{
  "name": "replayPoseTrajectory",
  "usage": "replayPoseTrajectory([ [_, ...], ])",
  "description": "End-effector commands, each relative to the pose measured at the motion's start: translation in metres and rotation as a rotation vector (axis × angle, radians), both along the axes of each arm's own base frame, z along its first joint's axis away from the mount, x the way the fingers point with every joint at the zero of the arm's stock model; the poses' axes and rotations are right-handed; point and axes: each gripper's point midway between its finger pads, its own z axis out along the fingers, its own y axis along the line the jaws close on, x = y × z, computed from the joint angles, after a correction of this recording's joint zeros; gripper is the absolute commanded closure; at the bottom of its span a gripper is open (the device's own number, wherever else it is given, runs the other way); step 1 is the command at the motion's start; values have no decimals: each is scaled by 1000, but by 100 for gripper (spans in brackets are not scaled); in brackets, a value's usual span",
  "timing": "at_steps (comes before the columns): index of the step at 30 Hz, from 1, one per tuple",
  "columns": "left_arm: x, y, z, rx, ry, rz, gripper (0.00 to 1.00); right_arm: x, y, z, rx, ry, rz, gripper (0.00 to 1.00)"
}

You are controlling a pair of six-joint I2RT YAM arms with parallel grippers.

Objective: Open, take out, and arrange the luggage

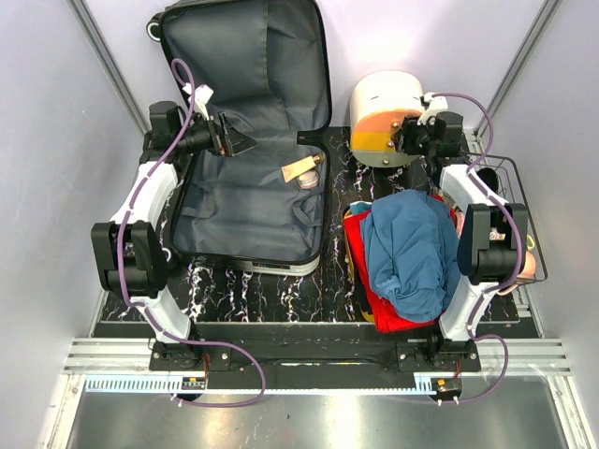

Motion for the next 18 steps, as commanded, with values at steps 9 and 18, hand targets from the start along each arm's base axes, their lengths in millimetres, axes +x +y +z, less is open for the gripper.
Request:
replayPoseTrajectory([
  [9, 2, 3, 22, 15, -101, 5, 1, 12, 0, -23, 83, 94, -90, 46],
  [18, 1, 4, 20, 16, -96, 9, 1, 30, 5, -29, 141, 93, -92, 47],
])
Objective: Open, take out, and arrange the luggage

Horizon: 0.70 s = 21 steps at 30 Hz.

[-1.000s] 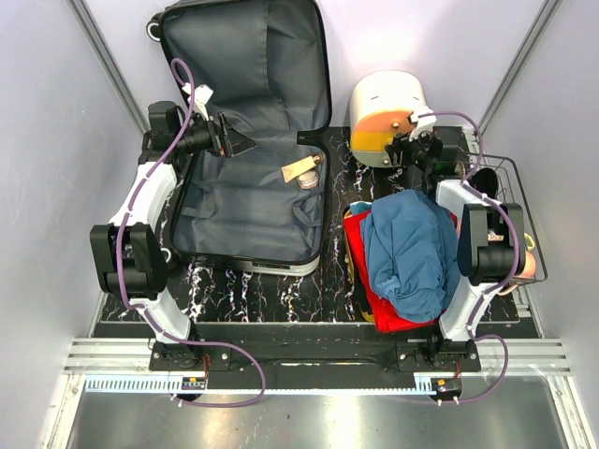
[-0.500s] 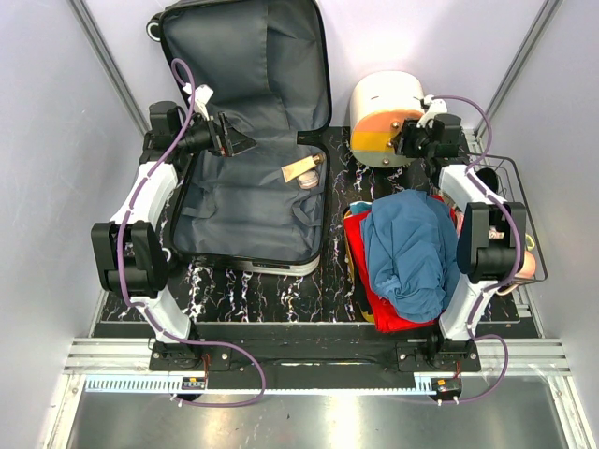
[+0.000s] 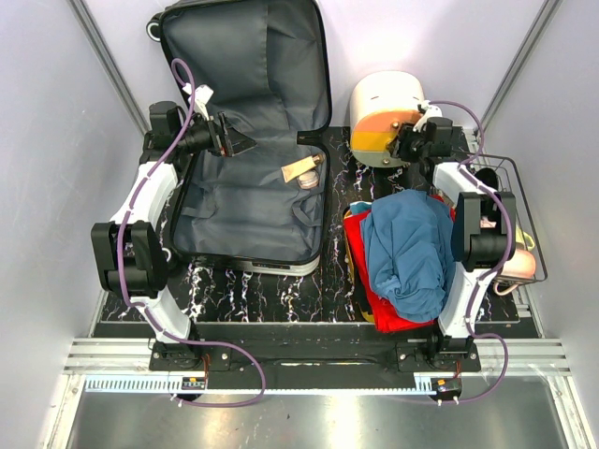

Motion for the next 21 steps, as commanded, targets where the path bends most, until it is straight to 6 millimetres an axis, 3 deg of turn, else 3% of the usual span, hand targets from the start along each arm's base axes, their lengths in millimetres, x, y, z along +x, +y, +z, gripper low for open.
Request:
replayPoseTrajectory([
  [1, 1, 4, 20, 15, -95, 10, 1, 21, 10, 33, 45, -93, -5, 48],
  [8, 2, 5, 18, 13, -87, 17, 1, 23, 16, 35, 64, -103, -1, 48],
  [11, 3, 6, 18, 9, -81, 23, 1, 22, 16, 36, 65, -104, -3, 53],
  [12, 4, 6, 17, 8, -77, 25, 1, 21, 17, 37, 67, -104, 0, 61],
  [21, 7, 5, 13, 14, -73, 33, 1, -10, 19, 38, 80, -62, 13, 96],
])
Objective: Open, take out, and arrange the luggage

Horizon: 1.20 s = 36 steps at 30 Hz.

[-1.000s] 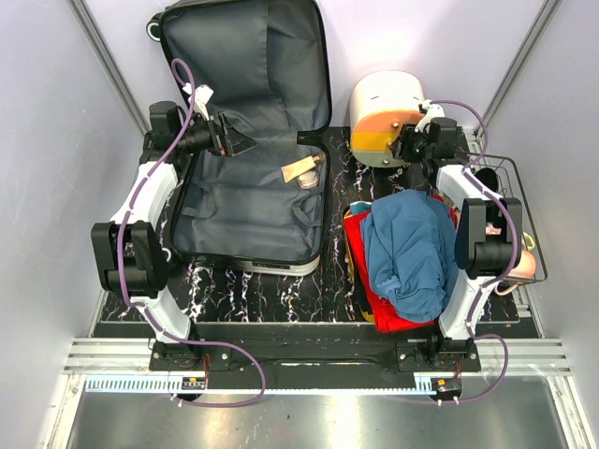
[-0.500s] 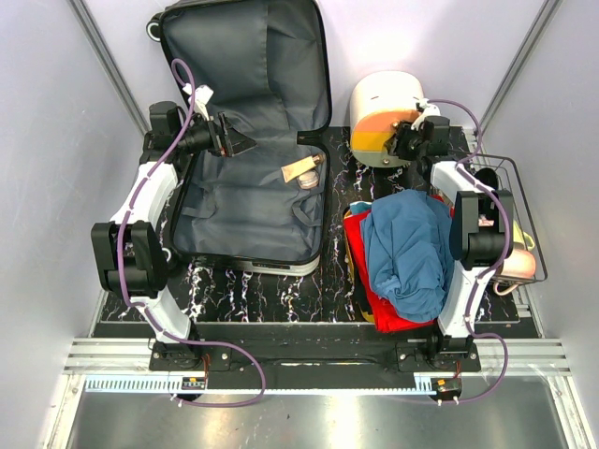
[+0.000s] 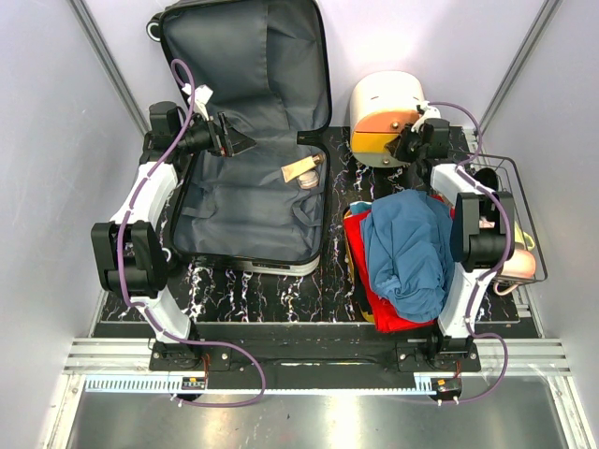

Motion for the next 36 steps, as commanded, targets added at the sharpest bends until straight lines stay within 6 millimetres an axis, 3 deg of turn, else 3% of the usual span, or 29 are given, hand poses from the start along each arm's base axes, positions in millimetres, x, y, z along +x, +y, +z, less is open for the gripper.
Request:
replayPoseTrajectory([
  [1, 6, 4, 16, 13, -79, 24, 1, -22, 7, 31, 28, -38, 15, 98],
  [6, 10, -1, 8, 49, -103, 22, 1, -43, 5, 37, 33, -24, 4, 100],
  [8, 11, -12, 0, 74, -94, 8, 1, -51, 5, 32, 35, -4, 6, 100],
  [11, 15, -23, -17, 134, -96, -9, 1, -59, 6, 30, 32, 13, 15, 83],
  [12, 18, -25, -21, 162, -114, -14, 1, -60, 6, 30, 34, 16, 19, 66],
  [14, 25, -34, -37, 205, -99, -27, 1, -62, 6, 32, 29, 21, 23, 51],
  [16, 34, -37, -44, 290, -151, -38, 1, -63, 8, 41, 20, 2, 37, 42],
  [18, 41, -49, -63, 373, -207, -105, 1, -66, 5, 52, 4, -17, 37, 38],
  [19, 46, -50, -62, 412, -221, -107, 1, -66, 4, 57, -18, -34, 44, 35],
  [20, 50, -57, -79, 447, -217, -135, 1, -68, 3, 61, -30, -44, 49, 34],
  [25, 74, -69, -108, 624, -341, -206, 1, -80, -2, 97, -118, -127, 75, 24],
  [26, 75, -78, -123, 639, -338, -233, 1, -83, -2, 102, -128, -137, 81, 22],
  [30, 89, -99, -136, 664, -396, -274, 3, -101, 0, 127, -161, -187, 121, 18],
  [31, 94, -105, -129, 655, -418, -271, 3, -104, 0, 129, -172, -196, 129, 18],
  [33, 99, -116, -142, 647, -388, -267, 3, -112, 4, 141, -173, -226, 153, 17],
  [34, 106, -121, -136, 649, -400, -251, 3, -114, 5, 141, -175, -230, 163, 16],
  [36, 108, -132, -152, 651, -385, -271, 3, -119, 6, 147, -177, -246, 169, 16],
])
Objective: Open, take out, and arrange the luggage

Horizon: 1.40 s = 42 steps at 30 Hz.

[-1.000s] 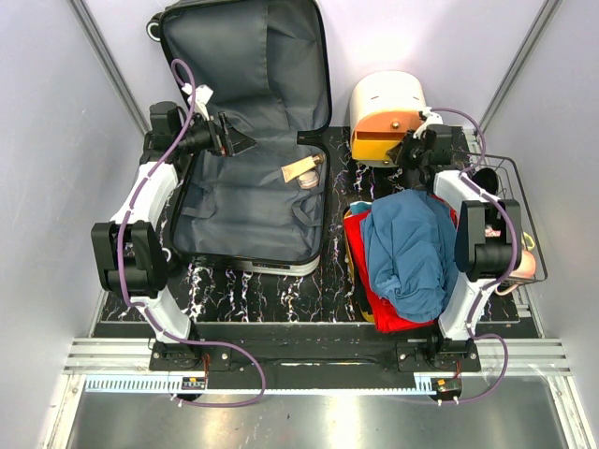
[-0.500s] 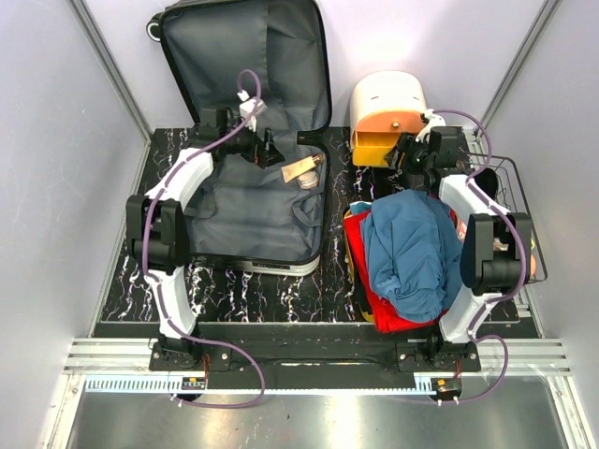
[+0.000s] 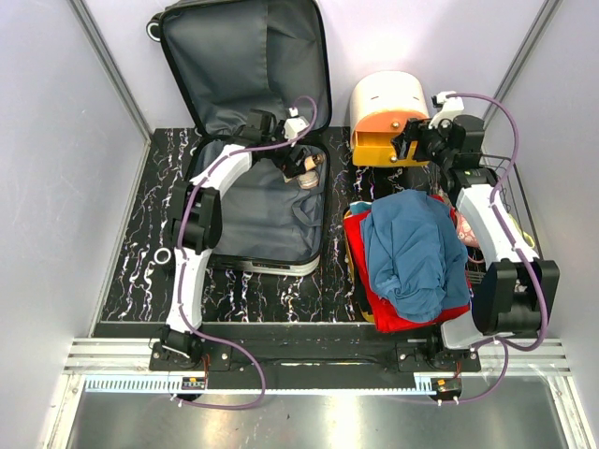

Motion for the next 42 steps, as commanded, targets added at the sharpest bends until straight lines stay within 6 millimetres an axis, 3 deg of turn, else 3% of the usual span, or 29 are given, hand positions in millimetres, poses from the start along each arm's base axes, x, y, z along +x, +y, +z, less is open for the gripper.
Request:
replayPoseTrajectory([
  [1, 26, -20, 20, 13, -122, -7, 3, -18, 6, 18, -31, -50, 55, 16],
  [2, 25, -28, 11, 21, -118, -18, 3, -19, 6, 19, -33, -51, 51, 16],
  [8, 35, -47, 4, 21, -168, -7, 10, -26, 2, 24, -42, -57, 34, 15],
  [15, 41, -51, 17, -7, -208, 12, 45, -28, 5, 25, -38, -57, 48, 15],
  [16, 39, -48, 19, -18, -197, 7, 56, -28, 5, 28, -32, -63, 53, 16],
  [19, 34, -41, 48, -97, -183, 27, 71, -25, 12, 31, -10, -72, 83, 16],
  [20, 31, -38, 73, -133, -200, 35, 71, -24, 14, 31, -1, -72, 93, 17],
  [22, 25, -30, 95, -219, -159, 63, 74, -20, 22, 32, 41, -64, 124, 19],
  [23, 19, -25, 124, -259, -173, 68, 75, -17, 26, 38, 58, -86, 141, 19],
  [24, 12, -23, 132, -312, -116, 97, 75, -14, 34, 38, 81, -91, 180, 20],
  [25, 6, -15, 168, -366, -149, 110, 75, -12, 41, 43, 111, -94, 197, 21],
  [26, 1, -13, 181, -406, -138, 124, 75, -10, 48, 45, 123, -99, 214, 22],
  [27, -7, -12, 181, -462, -61, 163, 75, -3, 56, 48, 126, -113, 228, 22],
  [28, -15, -7, 213, -517, -96, 176, 75, -3, 74, 48, 130, -116, 261, 23],
  [29, -20, -7, 226, -557, -102, 186, 76, 0, 82, 48, 135, -120, 270, 24],
  [30, -26, -7, 224, -599, -42, 216, 76, 9, 91, 48, 139, -130, 258, 25],
  [31, -32, -5, 250, -649, -83, 220, 76, 13, 100, 49, 146, -134, 257, 25],
  [32, -35, -4, 257, -682, -76, 235, 76, 10, 125, 50, 147, -141, 294, 25],
  [33, -39, -3, 260, -730, -28, 265, 76, 17, 137, 54, 149, -168, 301, 25],
  [34, -42, 1, 277, -769, -51, 273, 77, 17, 148, 58, 154, -184, 315, 25],
  [35, -44, 2, 284, -795, -43, 277, 78, 13, 170, 61, 164, -195, 352, 25],
  [39, -59, 2, 307, -921, 21, 270, 79, 13, 213, 94, 241, -319, 437, 24],
  [42, -68, 0, 322, -980, 31, 243, 79, 8, 231, 112, 262, -371, 463, 24],
])
